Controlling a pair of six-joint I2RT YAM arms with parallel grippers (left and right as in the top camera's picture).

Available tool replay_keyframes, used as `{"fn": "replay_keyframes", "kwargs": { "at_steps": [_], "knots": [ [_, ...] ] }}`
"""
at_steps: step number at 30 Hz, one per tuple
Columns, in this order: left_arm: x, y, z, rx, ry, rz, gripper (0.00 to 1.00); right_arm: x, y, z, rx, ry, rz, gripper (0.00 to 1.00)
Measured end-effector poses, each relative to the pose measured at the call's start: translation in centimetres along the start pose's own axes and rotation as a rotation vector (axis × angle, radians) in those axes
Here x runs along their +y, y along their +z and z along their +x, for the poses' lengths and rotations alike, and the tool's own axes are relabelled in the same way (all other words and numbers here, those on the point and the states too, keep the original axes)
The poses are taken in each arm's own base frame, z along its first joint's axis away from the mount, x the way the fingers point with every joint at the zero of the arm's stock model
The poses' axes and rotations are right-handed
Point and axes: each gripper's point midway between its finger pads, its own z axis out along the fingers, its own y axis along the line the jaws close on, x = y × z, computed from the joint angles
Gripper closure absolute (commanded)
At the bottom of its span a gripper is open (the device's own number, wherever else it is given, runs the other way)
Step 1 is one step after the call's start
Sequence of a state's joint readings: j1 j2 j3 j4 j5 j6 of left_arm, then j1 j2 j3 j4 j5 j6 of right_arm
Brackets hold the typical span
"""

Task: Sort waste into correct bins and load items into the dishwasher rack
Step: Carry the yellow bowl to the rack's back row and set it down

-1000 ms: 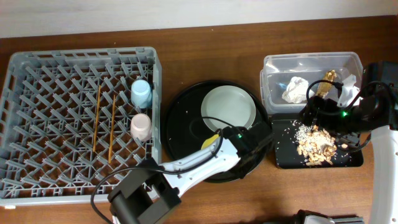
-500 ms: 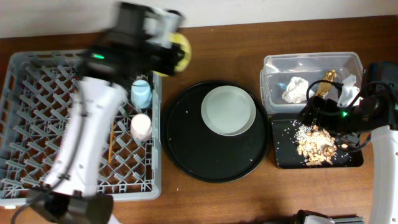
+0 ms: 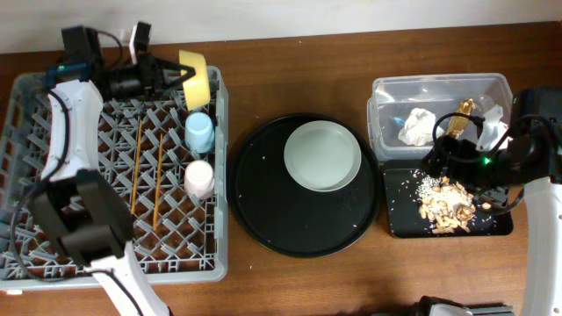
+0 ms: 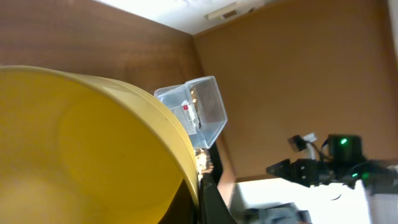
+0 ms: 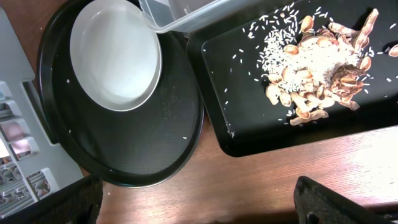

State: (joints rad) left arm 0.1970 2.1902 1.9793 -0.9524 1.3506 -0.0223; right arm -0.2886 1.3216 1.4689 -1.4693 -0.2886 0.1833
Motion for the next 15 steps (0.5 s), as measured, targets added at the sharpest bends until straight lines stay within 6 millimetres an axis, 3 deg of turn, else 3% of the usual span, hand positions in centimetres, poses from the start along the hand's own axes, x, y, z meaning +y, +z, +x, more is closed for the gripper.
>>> {"fn": "replay_keyframes", "kwargs": {
  "at_steps": [5,10,11,13,15],
  "knots": [
    [5.1,-1.9,-0.1,-0.037,-0.119,0.033,1.00,0.0,0.0,0.0,0.000,0.000,0.000,0.01],
    [6.7,-4.4,-0.5,-0.089,-0.157,0.044,0.98,0.0,0.0,0.0,0.000,0.001,0.000,0.01],
    [6.8,-4.6,-0.5,-0.091,-0.168,0.042,0.56,0.0,0.0,0.0,0.000,0.000,0.000,0.01],
    [7.2,-4.8,-0.3,-0.092,-0.189,0.031,0.00,0.0,0.0,0.0,0.000,0.000,0.000,0.01],
    [8.0,-5.6,0.0,-0.100,-0.220,-0.008,0.00,0.0,0.0,0.0,0.000,0.000,0.000,0.01]
  ]
}}
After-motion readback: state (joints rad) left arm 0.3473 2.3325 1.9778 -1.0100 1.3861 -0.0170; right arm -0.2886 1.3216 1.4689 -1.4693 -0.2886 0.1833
